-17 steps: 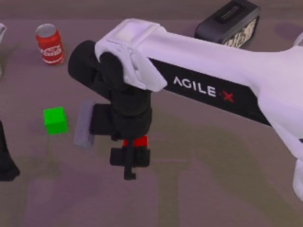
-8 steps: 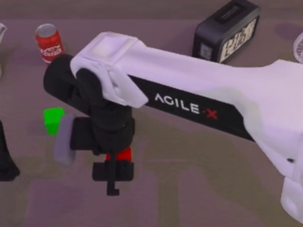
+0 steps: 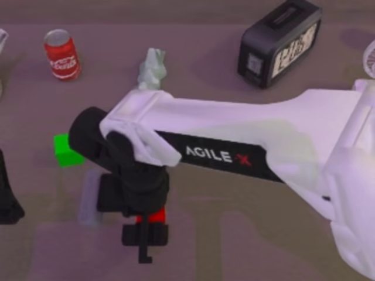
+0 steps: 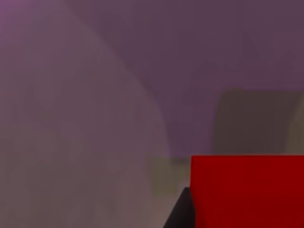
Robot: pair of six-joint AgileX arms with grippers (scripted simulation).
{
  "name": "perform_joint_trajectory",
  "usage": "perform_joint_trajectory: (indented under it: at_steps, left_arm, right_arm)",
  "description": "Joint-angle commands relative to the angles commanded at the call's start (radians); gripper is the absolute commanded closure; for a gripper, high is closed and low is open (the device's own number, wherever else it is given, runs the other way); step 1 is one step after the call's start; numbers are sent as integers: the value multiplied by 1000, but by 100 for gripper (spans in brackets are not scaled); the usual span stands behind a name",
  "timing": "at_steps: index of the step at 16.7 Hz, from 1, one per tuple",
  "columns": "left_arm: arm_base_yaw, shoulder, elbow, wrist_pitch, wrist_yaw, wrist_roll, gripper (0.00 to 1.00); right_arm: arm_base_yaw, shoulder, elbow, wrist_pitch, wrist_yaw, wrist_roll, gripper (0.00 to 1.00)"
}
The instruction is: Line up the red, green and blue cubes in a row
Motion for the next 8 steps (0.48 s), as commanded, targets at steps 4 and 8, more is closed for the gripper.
perform_joint_trajectory:
  at_steps: [4, 8]
  left_arm:
    - [0, 0, 0, 0, 0, 0, 0]
    - [0, 0, 0, 0, 0, 0, 0]
  right_arm:
    - [0, 0, -1, 1, 0, 0, 92]
    - [0, 0, -1, 1, 0, 0, 62]
